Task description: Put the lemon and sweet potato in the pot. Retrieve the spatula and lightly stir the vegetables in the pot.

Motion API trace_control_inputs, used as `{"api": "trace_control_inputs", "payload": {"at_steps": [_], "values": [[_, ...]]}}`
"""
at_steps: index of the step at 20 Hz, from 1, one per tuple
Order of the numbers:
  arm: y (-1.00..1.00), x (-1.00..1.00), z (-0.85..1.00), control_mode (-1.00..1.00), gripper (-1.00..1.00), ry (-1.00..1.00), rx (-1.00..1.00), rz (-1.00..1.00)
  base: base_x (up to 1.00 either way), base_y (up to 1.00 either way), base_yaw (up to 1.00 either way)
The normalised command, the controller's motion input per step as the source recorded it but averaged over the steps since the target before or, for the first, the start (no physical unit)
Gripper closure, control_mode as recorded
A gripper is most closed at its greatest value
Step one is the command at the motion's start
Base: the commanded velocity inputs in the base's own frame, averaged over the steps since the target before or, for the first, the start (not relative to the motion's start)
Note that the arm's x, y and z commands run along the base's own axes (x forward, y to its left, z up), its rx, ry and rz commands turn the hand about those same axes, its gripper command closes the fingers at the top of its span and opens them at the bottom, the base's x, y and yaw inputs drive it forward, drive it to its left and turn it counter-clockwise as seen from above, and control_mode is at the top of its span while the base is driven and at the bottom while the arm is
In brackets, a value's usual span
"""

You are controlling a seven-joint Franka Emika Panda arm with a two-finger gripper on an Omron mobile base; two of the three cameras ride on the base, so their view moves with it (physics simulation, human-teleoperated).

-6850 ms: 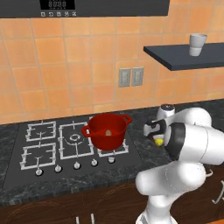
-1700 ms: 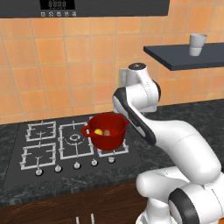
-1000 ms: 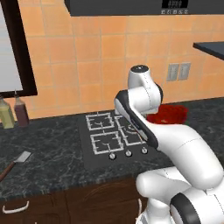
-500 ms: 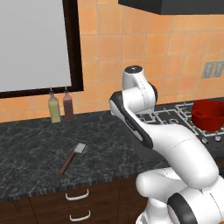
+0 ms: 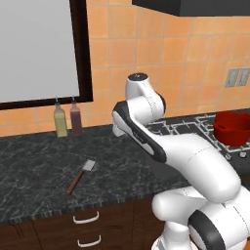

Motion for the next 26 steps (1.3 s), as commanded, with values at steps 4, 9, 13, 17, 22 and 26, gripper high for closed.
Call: {"api": "trace_control_inputs", "payload": {"at_steps": [4, 9, 13, 17, 22, 26], "values": [[0.37, 0.0, -0.05, -1.0, -1.0, 0.18, -0.16, 0.8, 0.0, 0.0, 0.0], [0.59, -0.03, -0.31, -1.0, -1.0, 0.19, -0.16, 0.78, 0.0, 0.0, 0.0], [0.71, -0.04, -0.5, -1.0, -1.0, 0.17, -0.14, 0.78, 0.0, 0.0, 0.0], [0.81, 0.0, -0.44, -1.0, -1.0, 0.2, -0.09, 0.74, 0.0, 0.0, 0.0], [0.78, 0.0, -0.45, -1.0, -1.0, 0.19, -0.13, 0.68, 0.0, 0.0, 0.0], [0.44, 0.0, -0.38, -1.0, -1.0, 0.17, -0.12, 0.68, 0.0, 0.0, 0.0]]}}
